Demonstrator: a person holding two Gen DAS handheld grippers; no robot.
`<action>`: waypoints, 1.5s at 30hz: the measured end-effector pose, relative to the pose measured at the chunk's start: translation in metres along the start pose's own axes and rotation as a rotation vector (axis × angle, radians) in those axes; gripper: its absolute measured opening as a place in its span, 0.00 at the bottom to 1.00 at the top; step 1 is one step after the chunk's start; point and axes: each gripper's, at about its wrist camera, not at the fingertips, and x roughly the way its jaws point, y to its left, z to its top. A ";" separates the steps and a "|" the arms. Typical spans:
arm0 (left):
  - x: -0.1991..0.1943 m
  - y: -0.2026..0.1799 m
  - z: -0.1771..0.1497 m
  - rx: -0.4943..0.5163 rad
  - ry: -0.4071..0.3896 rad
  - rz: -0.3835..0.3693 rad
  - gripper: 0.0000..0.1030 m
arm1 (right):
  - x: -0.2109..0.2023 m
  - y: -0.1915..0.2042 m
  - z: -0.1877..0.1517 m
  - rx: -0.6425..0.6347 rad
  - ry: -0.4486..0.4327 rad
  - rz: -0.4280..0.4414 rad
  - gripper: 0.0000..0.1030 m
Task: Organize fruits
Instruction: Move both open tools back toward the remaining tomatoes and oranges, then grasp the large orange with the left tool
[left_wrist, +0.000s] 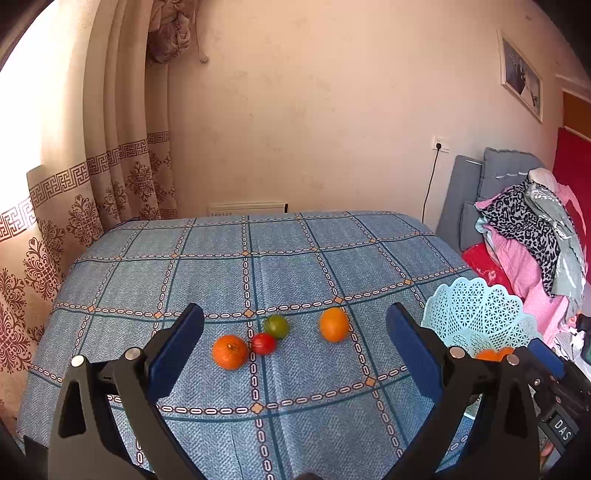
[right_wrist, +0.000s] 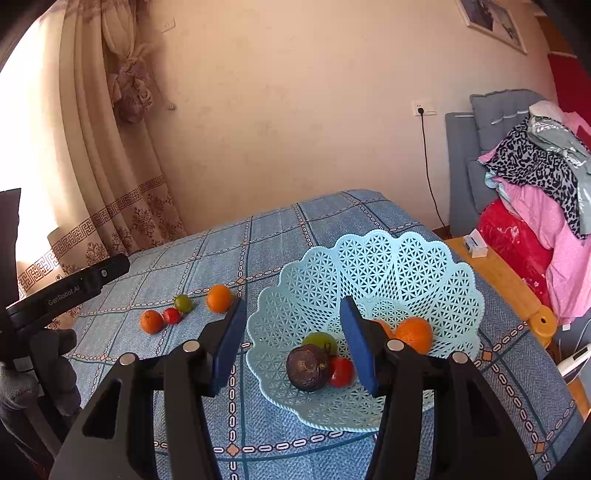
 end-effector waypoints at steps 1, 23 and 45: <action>0.001 0.006 0.001 -0.008 0.000 0.011 0.97 | 0.001 0.004 -0.001 -0.007 0.002 0.008 0.51; 0.056 0.081 -0.021 -0.064 0.110 0.140 0.97 | 0.031 0.089 -0.023 -0.148 0.115 0.165 0.52; 0.126 0.073 -0.052 -0.050 0.293 0.015 0.48 | 0.063 0.104 -0.038 -0.178 0.204 0.186 0.52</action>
